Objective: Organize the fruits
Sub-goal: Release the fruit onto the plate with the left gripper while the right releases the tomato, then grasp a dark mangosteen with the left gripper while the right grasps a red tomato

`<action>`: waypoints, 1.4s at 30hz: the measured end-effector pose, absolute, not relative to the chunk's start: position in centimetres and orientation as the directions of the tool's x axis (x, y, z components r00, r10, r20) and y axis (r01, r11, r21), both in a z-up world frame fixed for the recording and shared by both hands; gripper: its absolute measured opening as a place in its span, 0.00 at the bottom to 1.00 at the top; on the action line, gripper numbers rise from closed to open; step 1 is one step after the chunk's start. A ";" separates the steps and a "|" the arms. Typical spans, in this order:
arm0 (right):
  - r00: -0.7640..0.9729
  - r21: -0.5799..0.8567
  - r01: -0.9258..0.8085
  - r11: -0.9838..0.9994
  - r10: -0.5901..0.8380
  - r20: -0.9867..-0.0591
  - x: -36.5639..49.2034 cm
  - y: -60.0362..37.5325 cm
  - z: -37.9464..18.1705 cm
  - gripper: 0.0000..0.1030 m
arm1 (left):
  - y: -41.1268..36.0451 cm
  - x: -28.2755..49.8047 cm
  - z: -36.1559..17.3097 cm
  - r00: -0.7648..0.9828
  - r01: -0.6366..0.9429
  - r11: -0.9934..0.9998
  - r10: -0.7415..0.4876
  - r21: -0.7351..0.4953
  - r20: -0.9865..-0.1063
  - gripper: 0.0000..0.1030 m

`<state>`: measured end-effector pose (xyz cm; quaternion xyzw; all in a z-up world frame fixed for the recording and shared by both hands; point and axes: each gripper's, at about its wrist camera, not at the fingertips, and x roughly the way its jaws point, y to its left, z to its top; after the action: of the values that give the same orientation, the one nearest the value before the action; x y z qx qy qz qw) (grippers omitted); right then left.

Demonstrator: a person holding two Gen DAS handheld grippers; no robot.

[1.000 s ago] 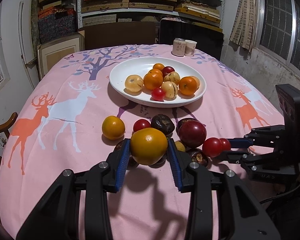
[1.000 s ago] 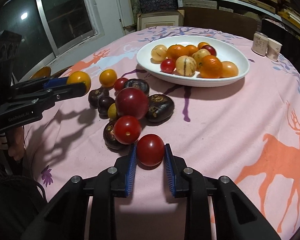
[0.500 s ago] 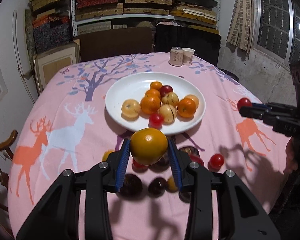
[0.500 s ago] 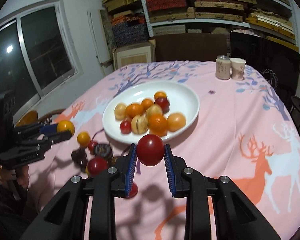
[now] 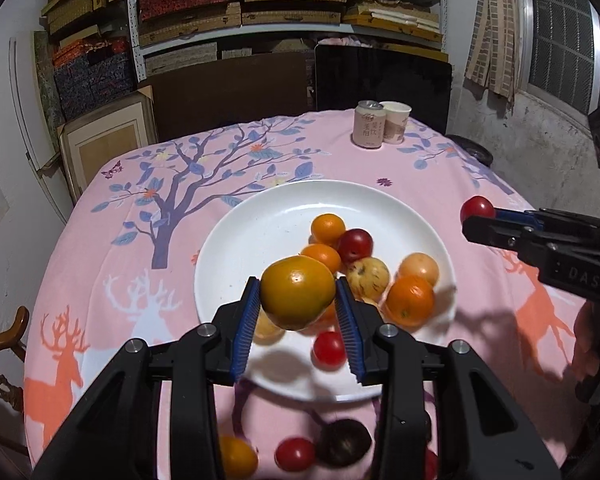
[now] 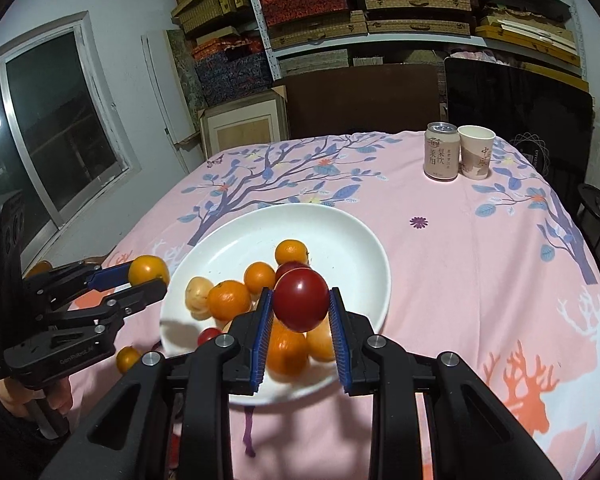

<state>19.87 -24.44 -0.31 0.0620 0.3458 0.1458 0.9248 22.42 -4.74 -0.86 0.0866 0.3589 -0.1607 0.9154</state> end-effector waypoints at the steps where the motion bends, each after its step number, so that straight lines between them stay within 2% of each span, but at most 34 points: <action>1: 0.718 0.213 -0.224 0.951 0.309 -0.624 20.5 -24.3 -0.5 0.27 | -4.9 23.4 -1.3 0.682 0.349 0.936 -0.221 0.044 -0.698 0.37; 4: 0.718 0.212 -0.226 0.951 0.310 -0.624 22.0 -23.5 -0.9 0.28 | -5.1 25.9 -2.7 0.650 0.324 0.945 -0.199 0.030 -0.733 0.37; 5: 0.716 0.209 -0.228 0.951 0.309 -0.626 22.4 -23.3 -1.0 0.41 | -5.1 26.5 -3.0 0.640 0.317 0.948 -0.197 0.022 -0.742 0.40; 7: 0.725 0.202 -0.213 0.956 0.294 -0.623 22.7 -23.1 -1.2 0.58 | -4.8 26.9 -3.2 0.641 0.298 0.955 -0.196 0.005 -0.742 0.48; 8: 0.727 0.204 -0.214 0.955 0.295 -0.620 22.7 -23.0 -1.1 0.58 | -4.5 26.7 -3.0 0.648 0.294 0.956 -0.202 -0.003 -0.734 0.54; 10: 0.726 0.209 -0.216 0.954 0.300 -0.618 22.4 -22.9 -1.1 0.58 | -4.2 26.0 -2.6 0.668 0.289 0.957 -0.201 0.001 -0.717 0.58; 19: 0.702 0.293 -0.196 0.936 0.342 -0.624 17.0 -24.8 -2.4 0.58 | -3.0 18.2 -1.6 0.689 0.360 0.932 -0.241 0.034 -0.684 0.61; 25: 0.696 0.324 -0.172 0.931 0.347 -0.629 11.9 -25.7 -5.0 0.60 | -1.1 12.0 -3.8 0.657 0.396 0.918 -0.254 0.038 -0.710 0.61; 28: 0.664 0.336 -0.157 0.929 0.351 -0.660 10.9 -25.7 -6.5 0.60 | -0.3 10.1 -5.7 0.634 0.385 0.922 -0.239 0.032 -0.736 0.61; 31: 0.659 0.324 -0.156 0.933 0.343 -0.670 10.1 -25.4 -7.3 0.60 | 0.5 9.1 -7.4 0.622 0.352 0.936 -0.216 0.023 -0.753 0.61; 37: 0.647 0.321 -0.164 0.933 0.347 -0.679 9.2 -25.2 -8.0 0.60 | 2.8 9.4 -7.8 0.602 0.294 0.951 -0.265 -0.099 -0.753 0.63; 42: 0.635 0.310 -0.162 0.937 0.339 -0.694 9.0 -25.1 -8.6 0.60 | 4.4 10.3 -7.7 0.618 0.221 0.971 -0.211 -0.090 -0.757 0.61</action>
<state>9.03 -25.08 -8.55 0.1101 0.4036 0.1396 0.8975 10.32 4.42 -7.68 0.0058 0.4200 -0.1201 0.8995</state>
